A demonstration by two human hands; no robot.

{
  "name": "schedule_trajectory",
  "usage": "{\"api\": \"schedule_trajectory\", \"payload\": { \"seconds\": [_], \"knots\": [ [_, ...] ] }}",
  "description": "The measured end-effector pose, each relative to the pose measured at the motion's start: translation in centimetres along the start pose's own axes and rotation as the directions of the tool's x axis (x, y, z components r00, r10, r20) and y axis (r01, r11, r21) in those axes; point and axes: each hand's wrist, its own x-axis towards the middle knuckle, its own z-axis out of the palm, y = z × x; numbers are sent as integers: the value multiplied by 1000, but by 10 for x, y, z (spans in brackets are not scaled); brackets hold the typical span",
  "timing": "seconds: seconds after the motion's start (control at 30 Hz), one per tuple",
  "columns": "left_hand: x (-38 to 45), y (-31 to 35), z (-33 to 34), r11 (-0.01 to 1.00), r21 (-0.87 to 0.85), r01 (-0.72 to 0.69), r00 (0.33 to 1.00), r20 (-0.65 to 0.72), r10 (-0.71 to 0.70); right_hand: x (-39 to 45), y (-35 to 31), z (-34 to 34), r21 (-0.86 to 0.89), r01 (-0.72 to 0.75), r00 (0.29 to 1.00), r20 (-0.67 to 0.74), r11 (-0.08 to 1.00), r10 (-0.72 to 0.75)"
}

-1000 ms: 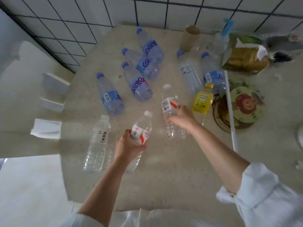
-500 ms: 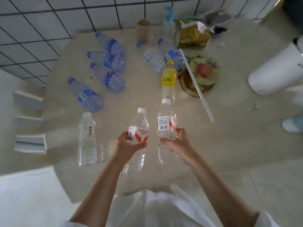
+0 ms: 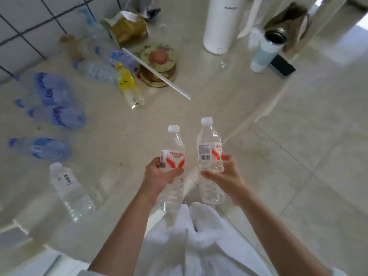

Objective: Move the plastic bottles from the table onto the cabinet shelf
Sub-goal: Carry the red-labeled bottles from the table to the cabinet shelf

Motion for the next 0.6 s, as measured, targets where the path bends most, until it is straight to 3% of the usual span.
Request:
{"api": "schedule_trajectory", "payload": {
  "seconds": [0.27, 0.6],
  "knots": [
    [-44, 11, 111, 964, 222, -144, 942, 330, 65, -92, 64, -84, 269, -43, 953, -279, 962, 121],
    [-163, -24, 299, 886, 371, -278, 748, 662, -43, -220, 195, -203, 504, -26, 780, -530, 863, 333]
  ]
}}
